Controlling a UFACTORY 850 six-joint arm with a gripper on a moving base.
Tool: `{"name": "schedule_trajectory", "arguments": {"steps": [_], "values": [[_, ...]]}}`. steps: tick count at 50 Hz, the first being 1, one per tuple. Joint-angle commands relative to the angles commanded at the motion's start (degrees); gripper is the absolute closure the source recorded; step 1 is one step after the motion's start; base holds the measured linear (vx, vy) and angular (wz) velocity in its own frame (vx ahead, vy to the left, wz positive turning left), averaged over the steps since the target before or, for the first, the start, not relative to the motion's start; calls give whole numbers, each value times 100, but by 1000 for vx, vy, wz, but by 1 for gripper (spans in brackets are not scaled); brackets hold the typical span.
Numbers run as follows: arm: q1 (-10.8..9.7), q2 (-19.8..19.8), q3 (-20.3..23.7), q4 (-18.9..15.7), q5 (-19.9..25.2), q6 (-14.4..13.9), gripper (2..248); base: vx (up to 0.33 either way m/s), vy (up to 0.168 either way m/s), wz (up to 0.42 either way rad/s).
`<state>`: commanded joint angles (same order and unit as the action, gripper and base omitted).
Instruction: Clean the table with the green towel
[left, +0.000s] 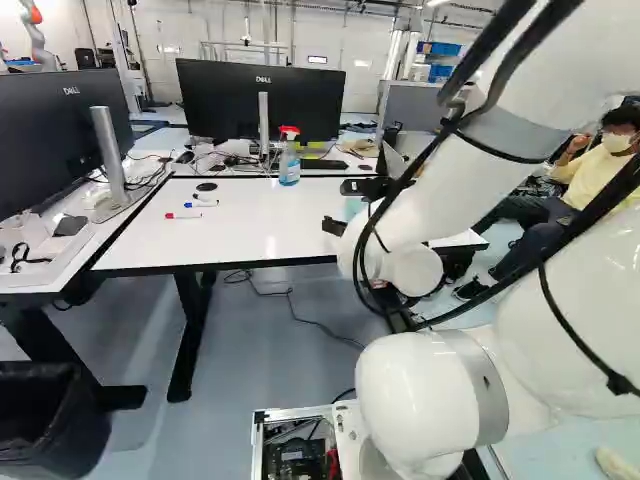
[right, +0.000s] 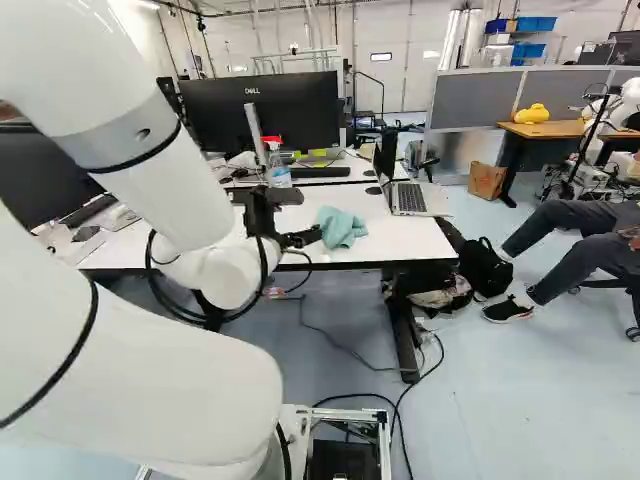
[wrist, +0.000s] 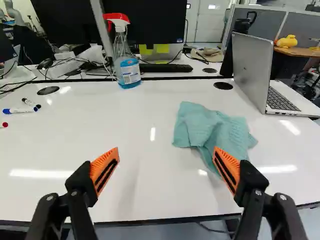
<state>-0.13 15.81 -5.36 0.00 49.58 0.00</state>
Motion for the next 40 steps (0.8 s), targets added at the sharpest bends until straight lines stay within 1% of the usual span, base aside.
{"name": "schedule_trajectory", "arguments": {"steps": [40], "values": [[13, 19, 36, 0, 42, 0, 3, 0, 0, 0]]}}
